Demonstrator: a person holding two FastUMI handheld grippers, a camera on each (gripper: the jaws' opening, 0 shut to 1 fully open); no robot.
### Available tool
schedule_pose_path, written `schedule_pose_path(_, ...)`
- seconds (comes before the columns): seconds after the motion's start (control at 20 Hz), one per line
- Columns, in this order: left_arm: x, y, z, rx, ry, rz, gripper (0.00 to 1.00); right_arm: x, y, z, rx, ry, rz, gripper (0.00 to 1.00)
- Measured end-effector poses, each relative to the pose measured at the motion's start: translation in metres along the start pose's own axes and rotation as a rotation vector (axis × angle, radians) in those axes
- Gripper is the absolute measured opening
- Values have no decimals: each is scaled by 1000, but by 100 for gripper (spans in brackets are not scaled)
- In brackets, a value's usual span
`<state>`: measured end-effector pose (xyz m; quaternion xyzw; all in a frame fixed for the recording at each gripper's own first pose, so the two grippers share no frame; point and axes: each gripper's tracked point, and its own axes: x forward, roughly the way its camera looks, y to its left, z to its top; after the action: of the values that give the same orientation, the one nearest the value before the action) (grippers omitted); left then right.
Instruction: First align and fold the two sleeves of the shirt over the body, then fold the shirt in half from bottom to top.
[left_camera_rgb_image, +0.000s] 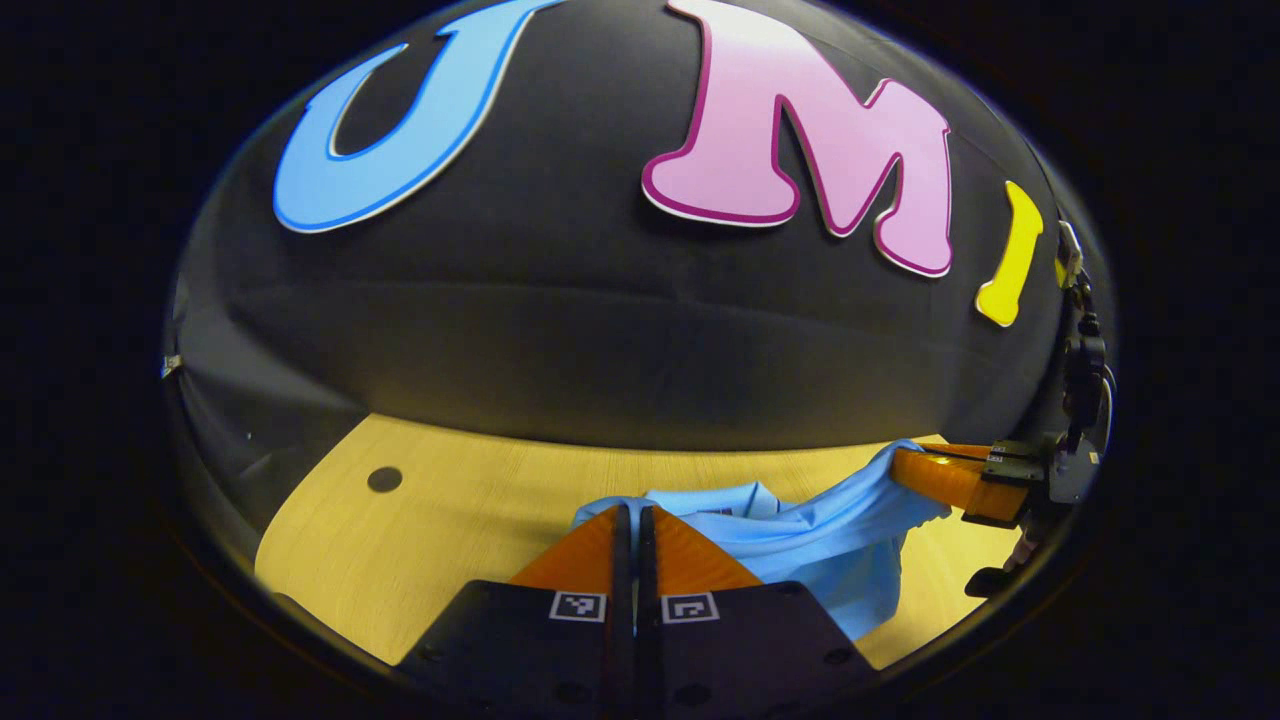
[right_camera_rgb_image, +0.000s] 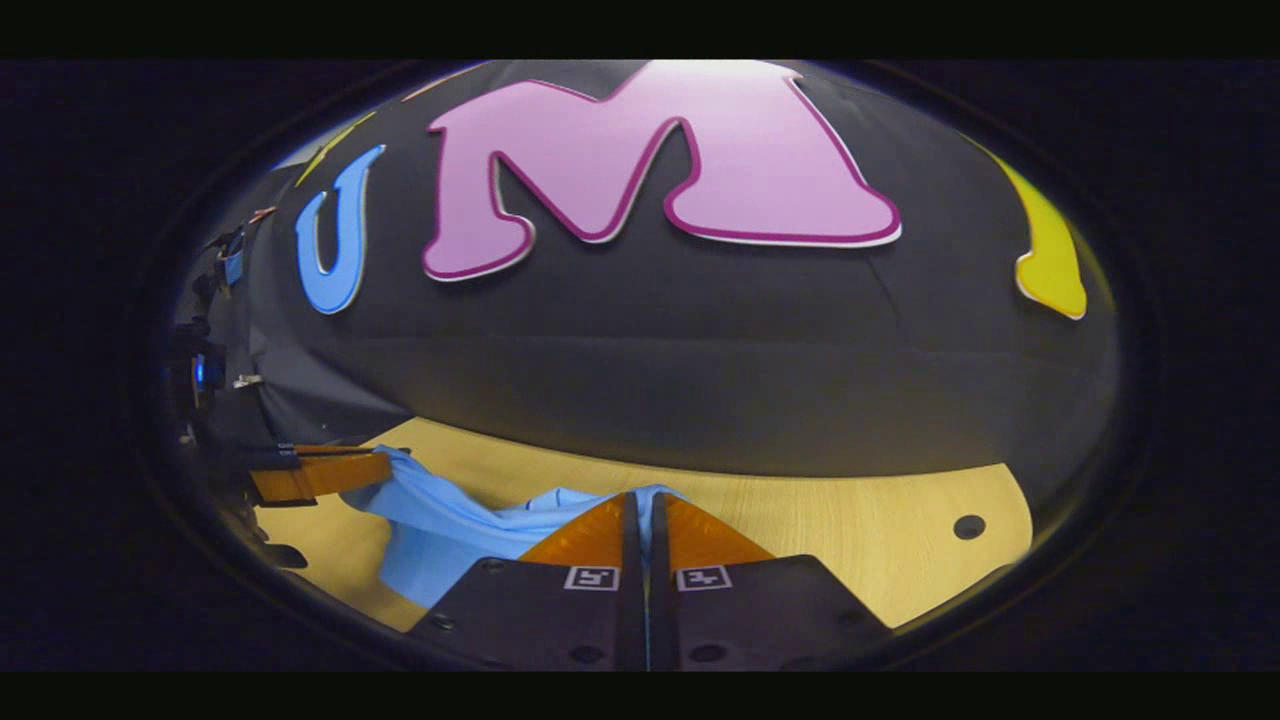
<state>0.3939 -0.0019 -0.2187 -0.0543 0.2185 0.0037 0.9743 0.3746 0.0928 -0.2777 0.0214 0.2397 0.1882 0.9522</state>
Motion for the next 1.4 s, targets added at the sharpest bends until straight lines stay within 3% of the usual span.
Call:
schedule_pose_path(0.2, 62, 17, -3, 13, -14, 4, 6, 52, -24, -10, -33, 30, -36, 6)
schedule_pose_path(0.35, 105, 24, -27, -61, -22, -36, 6, 81, -49, -43, -50, 75, -90, 6)
schedule_pose_path(0.45, 122, 30, -51, -59, 19, 3, 7, 92, -51, -66, -50, 134, -110, 6)
schedule_pose_path(0.5, 128, 34, -59, -9, 35, 55, 8, 92, -52, -66, -58, 153, -122, 19)
schedule_pose_path(0.6, 119, 31, -63, 70, 33, 91, 50, 85, -58, -67, -75, 138, -149, 45)
schedule_pose_path(0.7, 98, 16, -54, 108, -17, 50, 91, 62, -46, -56, -48, 86, -138, 71)
schedule_pose_path(0.85, 43, -3, -32, 220, -138, 49, 94, 13, -42, -42, -74, 34, -175, 96)
schedule_pose_path(0.9, 21, -16, -27, 233, -171, 29, 98, -8, -39, -30, -91, 14, -187, 99)
schedule_pose_path(1.05, -53, -50, -17, 265, -247, -29, 99, -65, -19, -11, -111, -47, -210, 98)
schedule_pose_path(1.25, -174, -92, 2, 198, -334, -111, 98, -151, 18, 18, -111, -111, -201, 98)
schedule_pose_path(1.4, -259, -91, 17, 197, -364, -102, 99, -236, 53, 49, -119, -206, -204, 98)
